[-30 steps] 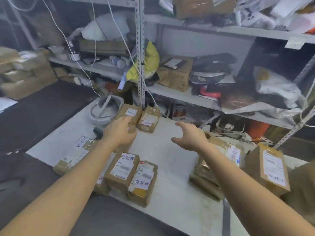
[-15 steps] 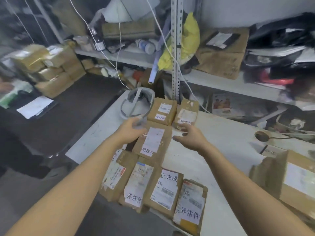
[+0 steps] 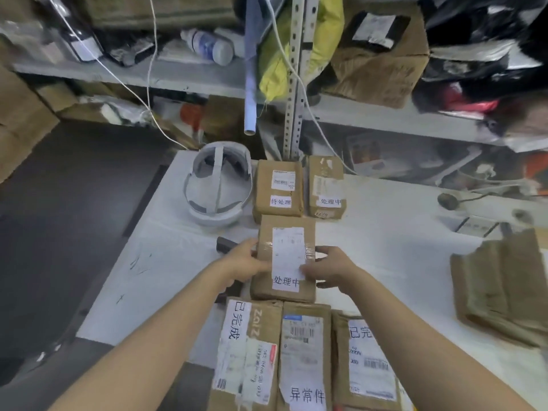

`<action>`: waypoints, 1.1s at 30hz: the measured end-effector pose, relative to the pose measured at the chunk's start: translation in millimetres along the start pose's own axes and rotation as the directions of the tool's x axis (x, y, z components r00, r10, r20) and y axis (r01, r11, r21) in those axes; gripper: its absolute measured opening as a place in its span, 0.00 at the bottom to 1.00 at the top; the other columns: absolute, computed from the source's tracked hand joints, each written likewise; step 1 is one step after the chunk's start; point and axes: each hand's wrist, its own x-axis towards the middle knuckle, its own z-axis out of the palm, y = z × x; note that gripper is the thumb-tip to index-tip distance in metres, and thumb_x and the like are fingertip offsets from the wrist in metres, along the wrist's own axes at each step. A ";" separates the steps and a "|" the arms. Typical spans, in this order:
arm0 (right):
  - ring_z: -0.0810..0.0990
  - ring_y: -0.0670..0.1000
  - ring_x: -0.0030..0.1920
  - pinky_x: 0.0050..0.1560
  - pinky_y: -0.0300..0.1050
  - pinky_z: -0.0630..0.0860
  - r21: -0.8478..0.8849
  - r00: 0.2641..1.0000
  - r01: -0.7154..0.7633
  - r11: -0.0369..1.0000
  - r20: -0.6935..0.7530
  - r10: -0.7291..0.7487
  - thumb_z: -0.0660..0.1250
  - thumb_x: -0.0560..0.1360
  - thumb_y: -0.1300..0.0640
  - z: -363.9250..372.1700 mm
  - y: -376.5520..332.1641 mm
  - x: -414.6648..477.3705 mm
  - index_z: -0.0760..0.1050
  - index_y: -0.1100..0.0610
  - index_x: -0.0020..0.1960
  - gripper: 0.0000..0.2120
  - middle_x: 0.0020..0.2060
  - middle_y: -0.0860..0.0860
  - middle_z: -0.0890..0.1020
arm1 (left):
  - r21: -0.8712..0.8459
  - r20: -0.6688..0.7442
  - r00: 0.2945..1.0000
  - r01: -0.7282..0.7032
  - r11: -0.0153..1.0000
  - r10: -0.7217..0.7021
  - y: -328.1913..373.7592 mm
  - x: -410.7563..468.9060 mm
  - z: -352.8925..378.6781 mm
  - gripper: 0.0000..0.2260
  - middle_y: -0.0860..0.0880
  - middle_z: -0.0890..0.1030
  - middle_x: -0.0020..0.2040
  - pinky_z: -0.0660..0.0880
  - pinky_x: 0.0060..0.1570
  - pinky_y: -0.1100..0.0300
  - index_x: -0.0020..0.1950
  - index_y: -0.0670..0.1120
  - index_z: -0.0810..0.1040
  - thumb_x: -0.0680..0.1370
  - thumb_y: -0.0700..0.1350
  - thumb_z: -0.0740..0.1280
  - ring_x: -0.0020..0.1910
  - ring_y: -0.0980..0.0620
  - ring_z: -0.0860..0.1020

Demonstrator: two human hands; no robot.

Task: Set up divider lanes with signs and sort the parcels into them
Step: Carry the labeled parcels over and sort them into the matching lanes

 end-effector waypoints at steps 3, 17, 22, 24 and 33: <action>0.85 0.53 0.52 0.50 0.52 0.84 0.069 0.998 -0.029 0.997 -0.051 0.032 0.73 0.70 0.62 8.1 -0.2 -1.6 0.72 0.50 0.71 0.30 0.49 0.50 0.86 | -0.062 0.014 1.000 -0.018 0.998 0.019 -2.6 4.0 0.2 0.34 0.58 0.77 0.52 0.78 0.42 0.55 0.73 0.61 0.62 0.74 0.44 0.74 0.55 0.52 0.77; 0.84 0.54 0.52 0.45 0.51 0.85 0.232 0.964 0.151 0.961 -0.252 -0.090 0.74 0.71 0.60 -18.1 -3.6 -36.3 0.73 0.48 0.72 0.31 0.58 0.50 0.81 | -0.239 -0.067 0.963 -0.269 0.933 0.260 15.3 6.4 5.0 0.40 0.55 0.75 0.65 0.80 0.51 0.57 0.76 0.59 0.63 0.71 0.36 0.77 0.54 0.52 0.81; 0.84 0.52 0.52 0.47 0.51 0.84 0.299 0.938 0.234 0.925 -0.321 -0.133 0.76 0.70 0.59 -52.0 0.0 -65.6 0.71 0.48 0.74 0.34 0.58 0.49 0.81 | -0.271 -0.109 0.919 -0.394 0.878 0.378 47.1 -0.4 20.4 0.37 0.55 0.78 0.63 0.79 0.56 0.55 0.74 0.57 0.68 0.69 0.37 0.78 0.57 0.54 0.80; 0.83 0.51 0.51 0.44 0.47 0.84 0.323 0.925 0.265 0.909 -0.350 -0.145 0.76 0.71 0.59 -67.9 4.9 -79.6 0.70 0.48 0.74 0.34 0.58 0.49 0.80 | -0.240 -0.115 0.897 -0.442 0.864 0.427 65.2 -7.1 32.4 0.36 0.57 0.77 0.60 0.77 0.51 0.62 0.74 0.55 0.69 0.70 0.38 0.78 0.58 0.56 0.77; 0.83 0.49 0.53 0.54 0.54 0.83 0.330 0.847 0.405 0.853 -0.486 -0.214 0.78 0.68 0.54 -159.0 54.1 -136.4 0.72 0.46 0.73 0.35 0.54 0.45 0.81 | -0.205 -0.124 0.832 -0.555 0.806 0.541 144.0 -44.2 116.9 0.34 0.56 0.77 0.66 0.79 0.54 0.53 0.73 0.59 0.70 0.70 0.41 0.78 0.58 0.52 0.79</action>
